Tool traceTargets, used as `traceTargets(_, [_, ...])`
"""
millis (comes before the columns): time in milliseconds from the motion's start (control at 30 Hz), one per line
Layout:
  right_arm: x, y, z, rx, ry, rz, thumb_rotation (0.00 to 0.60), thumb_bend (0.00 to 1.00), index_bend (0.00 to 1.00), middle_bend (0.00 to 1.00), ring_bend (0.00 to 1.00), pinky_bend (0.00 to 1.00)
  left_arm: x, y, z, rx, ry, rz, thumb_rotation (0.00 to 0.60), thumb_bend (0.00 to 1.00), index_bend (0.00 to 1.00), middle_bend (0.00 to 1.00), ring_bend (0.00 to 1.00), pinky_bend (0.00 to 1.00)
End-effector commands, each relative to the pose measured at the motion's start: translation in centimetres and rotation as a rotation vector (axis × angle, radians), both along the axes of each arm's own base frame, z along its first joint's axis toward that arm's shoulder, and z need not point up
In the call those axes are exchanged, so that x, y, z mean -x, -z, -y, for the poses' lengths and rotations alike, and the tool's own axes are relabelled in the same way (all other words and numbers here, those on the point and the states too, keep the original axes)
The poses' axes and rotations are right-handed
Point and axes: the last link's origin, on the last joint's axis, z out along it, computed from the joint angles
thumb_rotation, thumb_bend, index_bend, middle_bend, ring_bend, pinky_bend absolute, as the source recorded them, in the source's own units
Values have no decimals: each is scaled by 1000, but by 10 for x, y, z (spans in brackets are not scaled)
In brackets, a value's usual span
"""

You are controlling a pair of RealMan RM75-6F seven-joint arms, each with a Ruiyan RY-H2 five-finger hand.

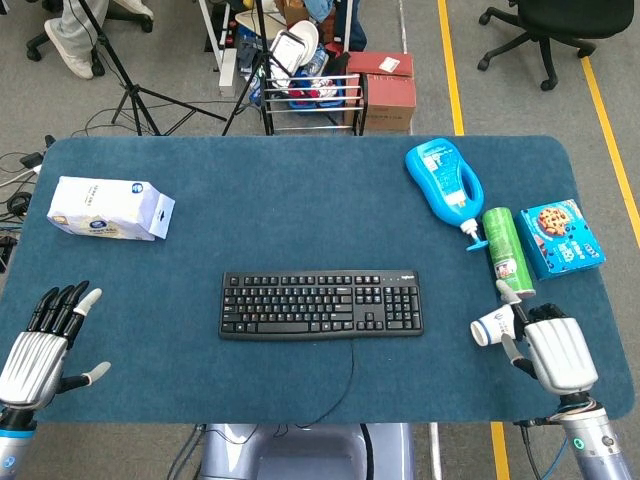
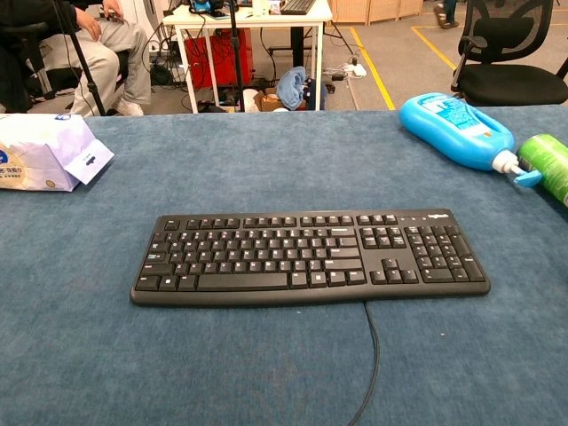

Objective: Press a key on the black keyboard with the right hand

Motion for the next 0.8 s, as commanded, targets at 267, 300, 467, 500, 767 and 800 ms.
traceTargets(267, [-22, 46, -6, -233, -29, -98, 600, 672, 149, 767, 691, 485, -1, 0, 0, 1, 6, 2, 600, 0, 0, 0, 0, 0])
traceTargets(300, [-25, 51, -8, -248, -31, -106, 600, 672, 149, 767, 691, 484, -1, 0, 0, 1, 7, 2, 600, 0, 0, 0, 0, 0])
traceTargets(467, [-38, 73, -13, -307, -58, -120, 600, 672, 149, 767, 691, 485, -1, 0, 1, 3, 9, 3, 600, 0, 0, 0, 0, 0])
traceTargets(500, [-39, 75, -13, -312, -61, -120, 600, 672, 149, 767, 691, 484, -1, 0, 1, 3, 10, 3, 600, 0, 0, 0, 0, 0])
traceTargets(767, [-59, 102, -13, -370, -86, -112, 600, 672, 149, 767, 691, 484, -2, 0, 1, 8, 14, 5, 600, 0, 0, 0, 0, 0])
traceTargets(800, [-62, 105, -13, -373, -88, -109, 600, 672, 149, 767, 691, 484, -2, 0, 1, 8, 14, 6, 600, 0, 0, 0, 0, 0])
